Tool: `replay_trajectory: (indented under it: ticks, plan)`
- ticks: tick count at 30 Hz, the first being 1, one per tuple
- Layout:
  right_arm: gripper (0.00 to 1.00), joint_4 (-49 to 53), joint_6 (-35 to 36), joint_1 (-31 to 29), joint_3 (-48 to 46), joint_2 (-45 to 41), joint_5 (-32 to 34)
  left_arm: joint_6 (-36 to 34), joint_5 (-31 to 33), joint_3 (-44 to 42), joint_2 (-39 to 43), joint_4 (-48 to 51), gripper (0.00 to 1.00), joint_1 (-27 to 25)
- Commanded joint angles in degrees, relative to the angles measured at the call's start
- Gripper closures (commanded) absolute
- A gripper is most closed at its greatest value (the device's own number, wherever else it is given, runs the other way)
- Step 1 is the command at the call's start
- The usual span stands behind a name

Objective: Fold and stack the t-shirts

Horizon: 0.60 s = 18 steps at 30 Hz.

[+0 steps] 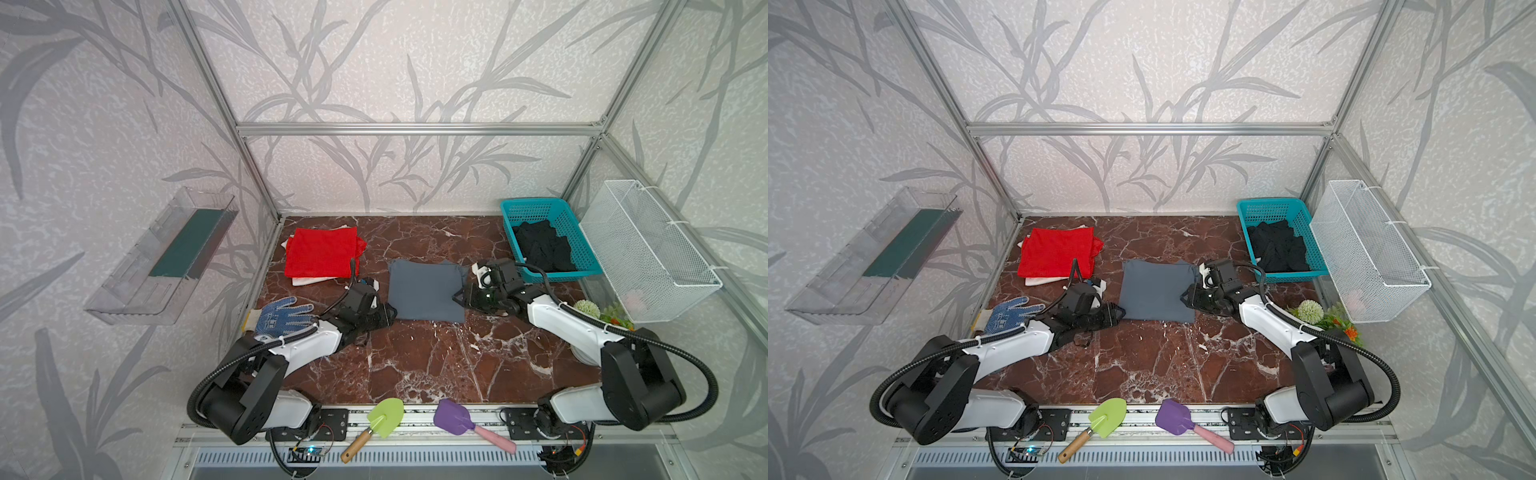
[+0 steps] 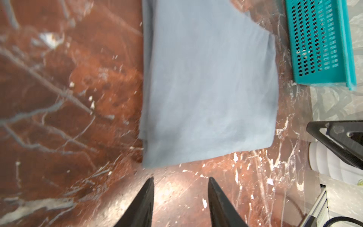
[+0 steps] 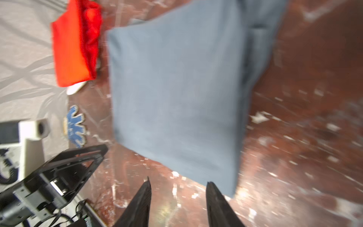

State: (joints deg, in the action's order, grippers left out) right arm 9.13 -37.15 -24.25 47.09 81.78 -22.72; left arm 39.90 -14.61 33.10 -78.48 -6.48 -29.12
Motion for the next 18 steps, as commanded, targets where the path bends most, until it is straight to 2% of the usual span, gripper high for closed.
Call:
replay_trajectory:
  ticks: [1, 5, 10, 15, 18]
  plan:
    - [0.53, -4.36, -2.74, -3.96, 2.23, 3.82, -2.23, -2.89, 1.28, 6.24, -2.11, 1.75, 0.54, 1.06]
    - [0.53, -11.77, -5.93, -7.64, 4.14, 11.60, -3.21, -4.97, 0.47, 13.60, -9.70, 1.25, 0.55, 2.76]
    - [0.54, -20.64, -10.19, -8.62, 2.91, 19.48, -6.86, -5.10, -3.66, 20.14, -18.44, -0.87, 0.55, 5.12]
    - [0.54, -19.58, -9.75, -8.58, 1.14, 20.31, -6.49, -5.71, -4.68, 23.77, -24.61, -0.79, 0.56, 5.70]
    - [0.54, -16.04, -8.72, -8.47, 0.51, 19.19, -5.40, -5.55, -3.23, 23.06, -24.30, -0.69, 0.56, 6.41]
